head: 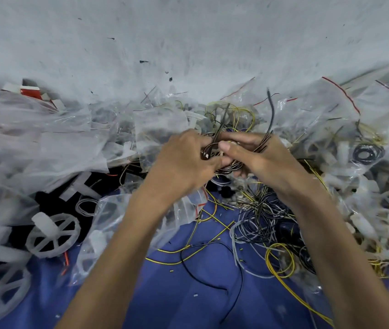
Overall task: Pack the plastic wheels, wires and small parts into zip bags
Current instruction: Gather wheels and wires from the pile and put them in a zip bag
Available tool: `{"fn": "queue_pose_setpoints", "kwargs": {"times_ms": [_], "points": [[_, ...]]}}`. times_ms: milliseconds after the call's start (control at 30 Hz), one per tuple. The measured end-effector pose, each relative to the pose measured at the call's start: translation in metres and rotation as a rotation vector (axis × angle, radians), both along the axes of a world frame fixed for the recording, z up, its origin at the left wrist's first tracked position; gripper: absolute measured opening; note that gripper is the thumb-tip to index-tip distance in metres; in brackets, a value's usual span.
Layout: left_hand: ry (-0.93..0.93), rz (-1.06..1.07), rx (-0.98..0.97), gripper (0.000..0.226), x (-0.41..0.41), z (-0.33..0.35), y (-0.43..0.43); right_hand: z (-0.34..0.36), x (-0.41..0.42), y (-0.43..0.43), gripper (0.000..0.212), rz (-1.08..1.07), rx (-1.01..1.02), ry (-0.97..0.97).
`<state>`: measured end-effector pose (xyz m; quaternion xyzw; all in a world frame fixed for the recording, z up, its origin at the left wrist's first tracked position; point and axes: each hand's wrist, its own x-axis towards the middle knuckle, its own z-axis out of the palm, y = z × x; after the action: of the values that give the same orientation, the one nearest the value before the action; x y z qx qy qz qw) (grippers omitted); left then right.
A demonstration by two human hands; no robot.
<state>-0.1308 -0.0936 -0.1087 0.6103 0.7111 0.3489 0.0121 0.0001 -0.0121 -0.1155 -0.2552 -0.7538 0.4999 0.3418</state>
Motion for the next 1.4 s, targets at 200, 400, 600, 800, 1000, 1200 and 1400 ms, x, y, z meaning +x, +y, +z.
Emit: {"fn": "queue_pose_setpoints", "kwargs": {"times_ms": [200, 400, 600, 800, 1000, 1200, 1400], "points": [[0.094, 0.108, -0.178, 0.032, -0.035, 0.006, -0.012, 0.001, 0.007, 0.007, 0.016, -0.083, -0.081, 0.026], [0.173, 0.062, -0.491, 0.017, -0.043, -0.002, -0.014, -0.012, -0.021, -0.013, 0.017, 0.021, -0.161, -0.131], [0.182, 0.021, -0.372, 0.030, -0.041, 0.008, -0.020, -0.022, -0.053, -0.037, 0.016, 0.239, 0.400, -0.566], [0.148, -0.111, -0.316, 0.039, -0.029, 0.022, -0.028, -0.015, -0.070, -0.048, 0.040, 0.494, 0.470, -0.941], [0.112, -0.121, -0.304, 0.038, -0.027, 0.028, -0.033, -0.015, -0.081, -0.060, 0.034, 0.544, 0.459, -0.803], [0.128, -0.060, -0.247, 0.036, -0.034, 0.031, -0.035, -0.009, -0.077, -0.064, 0.041, 0.580, 0.580, -0.648], [0.105, -0.016, -0.273, 0.037, -0.039, 0.024, -0.031, 0.005, -0.071, -0.041, 0.015, 0.677, 0.516, -0.887]]}}
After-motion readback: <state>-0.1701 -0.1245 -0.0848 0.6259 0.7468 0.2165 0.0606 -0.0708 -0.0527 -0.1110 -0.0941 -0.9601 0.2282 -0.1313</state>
